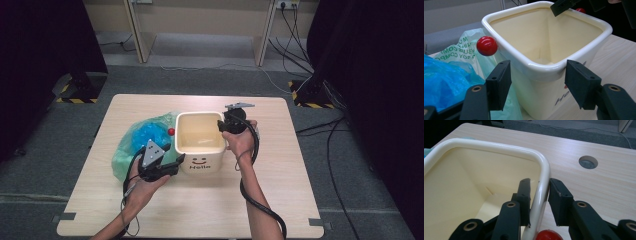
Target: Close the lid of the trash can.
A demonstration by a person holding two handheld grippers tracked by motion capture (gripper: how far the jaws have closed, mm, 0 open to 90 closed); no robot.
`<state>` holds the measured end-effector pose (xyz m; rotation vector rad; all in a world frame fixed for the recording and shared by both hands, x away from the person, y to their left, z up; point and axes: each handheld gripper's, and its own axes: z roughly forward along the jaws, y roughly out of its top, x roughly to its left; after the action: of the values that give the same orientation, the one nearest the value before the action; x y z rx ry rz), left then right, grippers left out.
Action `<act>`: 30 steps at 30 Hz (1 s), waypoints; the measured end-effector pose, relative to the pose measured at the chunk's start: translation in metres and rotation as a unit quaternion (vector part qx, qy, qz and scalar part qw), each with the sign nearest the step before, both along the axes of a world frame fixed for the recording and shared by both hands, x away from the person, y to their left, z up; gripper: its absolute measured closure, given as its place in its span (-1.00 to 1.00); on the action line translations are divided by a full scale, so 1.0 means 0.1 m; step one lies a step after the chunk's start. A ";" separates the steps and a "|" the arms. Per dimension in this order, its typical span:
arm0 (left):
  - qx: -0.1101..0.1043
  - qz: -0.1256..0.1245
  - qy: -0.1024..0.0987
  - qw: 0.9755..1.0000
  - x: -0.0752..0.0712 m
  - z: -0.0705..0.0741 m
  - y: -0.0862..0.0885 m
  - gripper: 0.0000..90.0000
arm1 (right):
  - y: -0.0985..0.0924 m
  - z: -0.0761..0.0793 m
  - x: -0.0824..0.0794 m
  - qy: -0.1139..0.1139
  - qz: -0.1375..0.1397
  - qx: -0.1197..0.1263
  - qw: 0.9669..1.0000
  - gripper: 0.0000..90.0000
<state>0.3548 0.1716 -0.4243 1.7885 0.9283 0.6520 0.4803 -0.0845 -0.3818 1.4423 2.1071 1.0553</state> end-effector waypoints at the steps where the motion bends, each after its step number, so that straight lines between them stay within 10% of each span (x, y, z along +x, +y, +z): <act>1: 0.000 0.000 0.000 1.000 0.00 0.00 0.00 -0.16 | -0.01 0.00 0.00 0.001 0.001 0.001 1.000 0.57; 30: 0.002 0.029 0.007 1.000 0.03 -0.04 0.09 -0.21 | -0.49 0.15 -0.28 -0.029 -0.020 0.059 0.998 -0.02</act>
<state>0.3578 0.1803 -0.4280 1.7781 0.9921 0.6787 0.4520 -0.1335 -0.3665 1.4818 1.9968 1.2098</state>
